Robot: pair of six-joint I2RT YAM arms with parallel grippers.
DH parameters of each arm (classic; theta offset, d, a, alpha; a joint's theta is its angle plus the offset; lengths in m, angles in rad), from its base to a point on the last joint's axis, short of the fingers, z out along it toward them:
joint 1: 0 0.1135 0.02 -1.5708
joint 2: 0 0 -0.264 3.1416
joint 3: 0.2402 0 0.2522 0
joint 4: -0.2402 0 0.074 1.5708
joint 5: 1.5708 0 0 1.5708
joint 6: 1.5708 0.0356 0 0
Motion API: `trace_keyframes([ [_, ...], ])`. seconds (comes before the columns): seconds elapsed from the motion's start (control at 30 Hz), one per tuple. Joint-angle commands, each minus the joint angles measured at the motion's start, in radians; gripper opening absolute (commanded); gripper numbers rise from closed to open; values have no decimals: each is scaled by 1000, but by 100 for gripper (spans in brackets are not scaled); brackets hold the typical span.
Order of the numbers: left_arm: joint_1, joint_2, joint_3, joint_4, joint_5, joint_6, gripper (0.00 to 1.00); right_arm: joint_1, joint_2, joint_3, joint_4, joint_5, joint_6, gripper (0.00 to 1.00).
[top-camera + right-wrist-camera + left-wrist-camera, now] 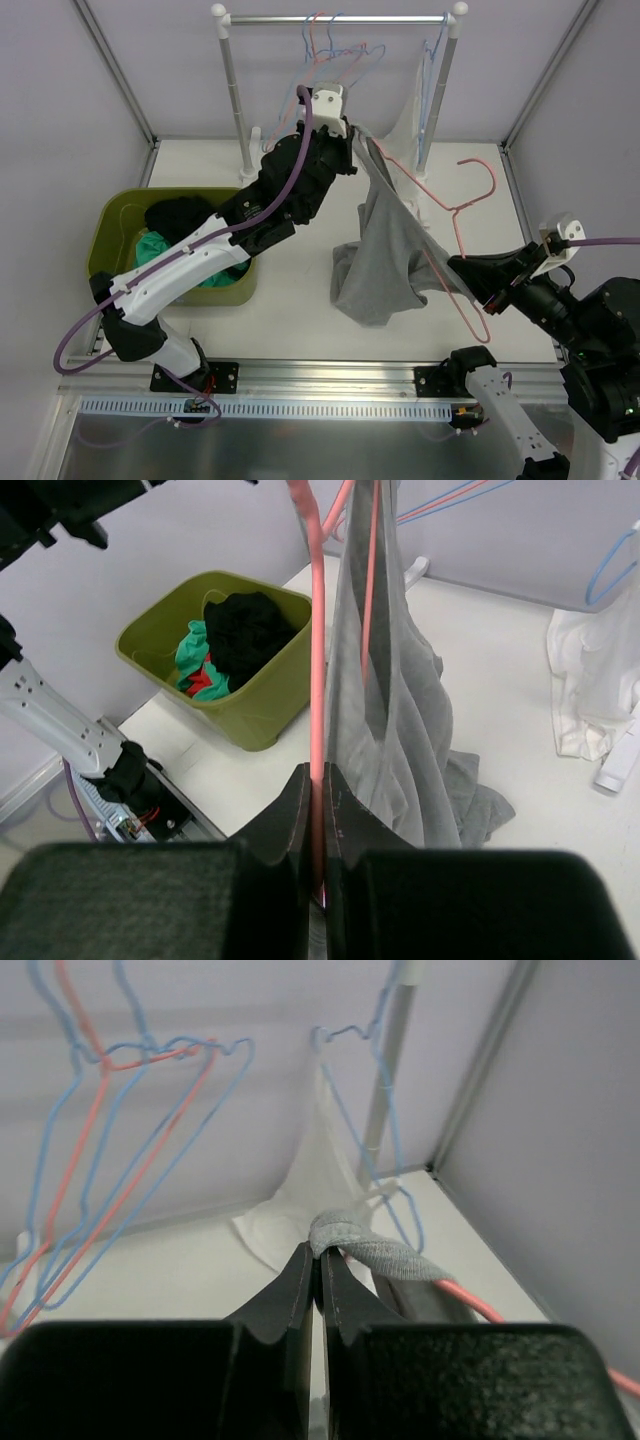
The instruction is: Remove the tank top from the hanger
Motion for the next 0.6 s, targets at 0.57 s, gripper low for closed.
trace_keyframes([
  [0.57,119,-154,-282,29,762,-371,0,-4,-225,-362,544,139,113,0],
])
